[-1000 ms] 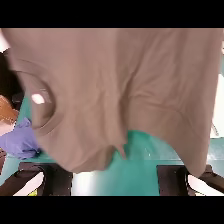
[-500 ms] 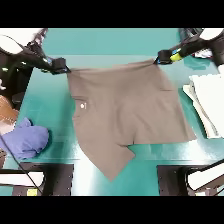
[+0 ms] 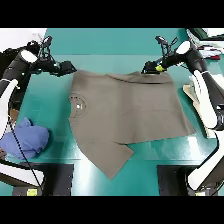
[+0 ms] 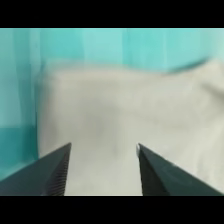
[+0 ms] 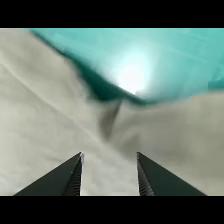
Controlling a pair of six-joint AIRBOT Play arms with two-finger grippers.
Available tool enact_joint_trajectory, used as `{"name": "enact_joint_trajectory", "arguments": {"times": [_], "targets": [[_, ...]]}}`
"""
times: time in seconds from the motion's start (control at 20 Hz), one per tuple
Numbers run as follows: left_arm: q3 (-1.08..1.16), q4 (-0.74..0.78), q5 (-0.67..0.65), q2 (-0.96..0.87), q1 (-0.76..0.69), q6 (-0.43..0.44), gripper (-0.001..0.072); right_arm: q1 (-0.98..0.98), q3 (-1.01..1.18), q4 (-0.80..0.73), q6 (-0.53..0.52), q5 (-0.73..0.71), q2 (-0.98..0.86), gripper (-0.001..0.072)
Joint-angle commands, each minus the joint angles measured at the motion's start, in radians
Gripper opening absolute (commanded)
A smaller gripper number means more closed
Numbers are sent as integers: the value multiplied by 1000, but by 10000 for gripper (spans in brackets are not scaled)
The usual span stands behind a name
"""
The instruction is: Fold the shirts.
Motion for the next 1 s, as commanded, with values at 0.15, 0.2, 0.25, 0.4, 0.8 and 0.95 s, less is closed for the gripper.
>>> {"name": "enact_joint_trajectory", "arguments": {"times": [0.15, 0.2, 0.25, 0.4, 0.8, 0.95], "targets": [[-51, 68, -373, 144, 165, -6, 498, -105, -32, 5, -35, 204, 149, 394], [-111, 109, -380, 196, 175, -9, 498, -124, -73, 5, -35, 219, 194, 386], [-194, 143, -380, 256, 175, -11, 498, -145, -122, 6, -35, 230, 242, 386], [-475, 108, -373, 415, 166, -11, 498, -182, -282, 6, -36, 234, 371, 386], [-1030, -27, -344, 735, 166, -33, 498, -199, -655, 6, -47, 26, 652, 386], [-1113, -58, -345, 754, 166, -32, 497, -199, -695, 6, -47, -16, 700, 386]]}}
